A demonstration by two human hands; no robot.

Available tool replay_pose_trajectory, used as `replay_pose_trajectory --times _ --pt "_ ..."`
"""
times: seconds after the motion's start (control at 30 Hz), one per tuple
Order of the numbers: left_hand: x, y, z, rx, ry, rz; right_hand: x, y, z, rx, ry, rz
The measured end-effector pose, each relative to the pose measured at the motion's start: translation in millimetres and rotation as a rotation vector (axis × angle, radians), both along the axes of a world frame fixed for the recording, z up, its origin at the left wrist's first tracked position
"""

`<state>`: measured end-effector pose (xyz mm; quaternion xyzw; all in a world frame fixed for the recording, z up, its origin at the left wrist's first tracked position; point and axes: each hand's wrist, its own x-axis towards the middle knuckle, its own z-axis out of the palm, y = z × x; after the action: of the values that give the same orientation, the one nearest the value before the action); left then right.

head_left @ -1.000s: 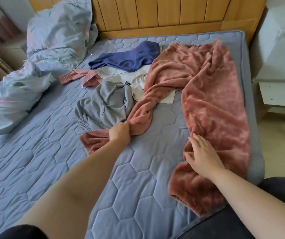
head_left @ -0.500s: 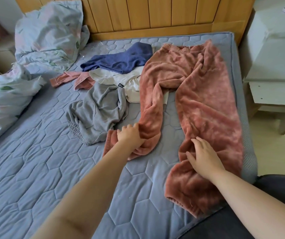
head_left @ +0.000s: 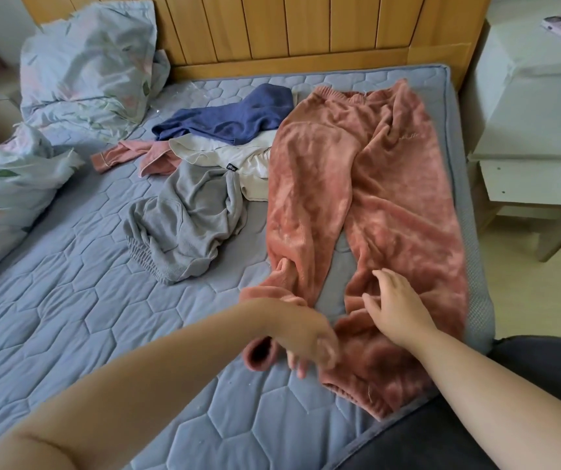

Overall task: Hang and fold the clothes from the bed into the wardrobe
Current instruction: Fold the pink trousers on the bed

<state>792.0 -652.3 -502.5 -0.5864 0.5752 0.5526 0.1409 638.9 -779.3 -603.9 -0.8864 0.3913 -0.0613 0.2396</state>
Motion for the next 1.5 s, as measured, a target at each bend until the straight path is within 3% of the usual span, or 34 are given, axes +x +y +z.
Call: replay_pose_trajectory --times 0.07,0.13,0.2,0.27,0.33,0.4,0.47,0.57,0.63,0.7,0.8,0.93,1.03,1.13,1.23,1.3,1.4,1.5 --pt "15 -5 -3 -0.384 0.012 0.277 0 0 0 0.004 0.008 0.010" --pt "38 -13 -15 -0.781 -0.293 0.555 -1 1 -1 0.008 0.042 0.025" --pt "64 -14 -35 -0.791 -0.612 0.725 -2 2 -1 -0.011 0.096 0.040" --pt "84 -7 -54 -0.533 -0.649 0.820 -1 4 0 -0.046 0.116 0.050" --pt "93 2 -67 -0.336 -0.554 0.829 4 9 2 -0.100 0.067 0.085" --pt "96 9 -73 -0.323 -0.467 0.823 14 16 5 -0.133 -0.053 0.133" --pt "96 17 -72 -0.261 -0.162 1.010 29 26 12 -0.066 -0.174 0.110" --pt "91 34 -73 -0.102 0.586 1.304 57 41 21 0.372 -0.183 -0.143" --pt "87 42 -71 -0.121 0.788 1.334 71 52 25 0.784 -0.201 -0.317" --pt "84 46 -68 -0.146 0.859 1.335 77 59 28 1.099 -0.282 -0.435" --pt "86 48 -70 -0.142 0.873 1.497 79 58 36 1.343 -0.452 -0.475" --pt "96 41 -71 -0.146 0.549 1.888 86 48 55 1.457 -0.697 -0.425" --pt "102 39 -69 -0.300 0.214 1.767 94 45 64 1.368 -0.700 -0.426" --pt "99 43 -63 -0.093 0.445 1.511 99 43 68 1.201 -0.689 -0.452" --pt "99 56 -59 0.083 0.673 1.301 96 36 74 1.373 -0.739 -0.519" --pt "103 63 -60 0.128 0.812 1.306 90 33 74 1.460 -0.661 -0.502" --pt "106 71 -61 0.106 0.888 1.417 83 43 63 1.423 -0.353 -0.455" --pt "119 78 -55 0.145 0.858 1.370 80 50 59 1.557 -0.350 -0.420"
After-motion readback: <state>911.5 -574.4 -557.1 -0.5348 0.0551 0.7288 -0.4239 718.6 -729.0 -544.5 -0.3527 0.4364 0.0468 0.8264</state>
